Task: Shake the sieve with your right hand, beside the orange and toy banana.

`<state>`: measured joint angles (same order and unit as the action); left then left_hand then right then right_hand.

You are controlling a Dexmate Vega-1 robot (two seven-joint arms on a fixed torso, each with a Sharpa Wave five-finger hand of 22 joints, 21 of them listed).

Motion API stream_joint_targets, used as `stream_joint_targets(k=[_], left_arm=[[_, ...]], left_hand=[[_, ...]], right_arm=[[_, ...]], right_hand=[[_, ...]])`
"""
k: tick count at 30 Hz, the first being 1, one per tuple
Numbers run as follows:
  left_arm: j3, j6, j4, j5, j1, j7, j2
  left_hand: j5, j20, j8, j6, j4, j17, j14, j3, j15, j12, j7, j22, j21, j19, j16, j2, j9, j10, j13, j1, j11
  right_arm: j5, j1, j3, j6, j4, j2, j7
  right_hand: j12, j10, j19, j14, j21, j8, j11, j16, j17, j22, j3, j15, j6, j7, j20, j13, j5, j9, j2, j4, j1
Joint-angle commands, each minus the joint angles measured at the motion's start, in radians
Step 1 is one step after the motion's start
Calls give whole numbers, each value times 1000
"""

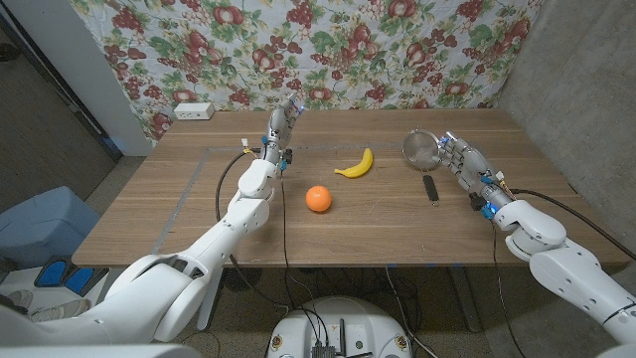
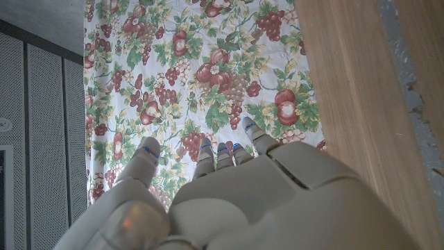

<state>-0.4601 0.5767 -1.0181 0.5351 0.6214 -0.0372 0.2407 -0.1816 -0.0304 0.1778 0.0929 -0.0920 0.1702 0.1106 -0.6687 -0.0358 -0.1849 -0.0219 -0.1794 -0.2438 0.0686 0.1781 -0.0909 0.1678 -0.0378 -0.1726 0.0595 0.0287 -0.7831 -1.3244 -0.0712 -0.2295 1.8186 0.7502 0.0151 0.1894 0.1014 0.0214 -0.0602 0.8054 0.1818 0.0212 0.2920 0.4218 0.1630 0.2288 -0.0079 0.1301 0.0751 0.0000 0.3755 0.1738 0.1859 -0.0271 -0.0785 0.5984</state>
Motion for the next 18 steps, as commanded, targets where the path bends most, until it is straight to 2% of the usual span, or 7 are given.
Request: stream_joint_targets(k=[1, 7, 18], left_arm=[[3, -27, -52, 6, 26, 2, 24], [4, -69, -97, 20, 47, -10, 52], [15, -122, -178, 38, 100, -1, 97]], left_hand=[[-4, 1, -1, 0, 11, 4, -8, -4, -10, -5, -7, -2, 2, 12, 5, -82, 3, -1, -1, 4, -3], [-5, 1, 0, 3, 17, 5, -10, -6, -14, -5, -7, -2, 2, 15, 6, -85, 3, 1, -1, 3, -2], [-5, -1, 0, 0, 18, 4, -10, -7, -13, -5, -5, -2, 4, 16, 4, -77, 3, 0, -1, 1, -2]], right_arm=[[30, 22, -24, -169, -55, -77, 41], [43, 36, -37, -230, -86, -115, 38], [55, 57, -47, -266, -106, -136, 20]], right_hand=[[5, 4, 7, 1, -6, 9, 5, -5, -5, 1, -9, -8, 5, 13, -4, -5, 7, 2, 2, 6, -19], [11, 22, 18, 17, -16, 16, 6, -7, -19, 1, -7, -8, 26, 12, -11, -17, 9, 0, 17, 9, -27], [14, 36, 28, 33, -28, 20, 18, -11, -36, 1, -1, 2, 43, 18, -11, -31, 8, -2, 33, 2, -22]])
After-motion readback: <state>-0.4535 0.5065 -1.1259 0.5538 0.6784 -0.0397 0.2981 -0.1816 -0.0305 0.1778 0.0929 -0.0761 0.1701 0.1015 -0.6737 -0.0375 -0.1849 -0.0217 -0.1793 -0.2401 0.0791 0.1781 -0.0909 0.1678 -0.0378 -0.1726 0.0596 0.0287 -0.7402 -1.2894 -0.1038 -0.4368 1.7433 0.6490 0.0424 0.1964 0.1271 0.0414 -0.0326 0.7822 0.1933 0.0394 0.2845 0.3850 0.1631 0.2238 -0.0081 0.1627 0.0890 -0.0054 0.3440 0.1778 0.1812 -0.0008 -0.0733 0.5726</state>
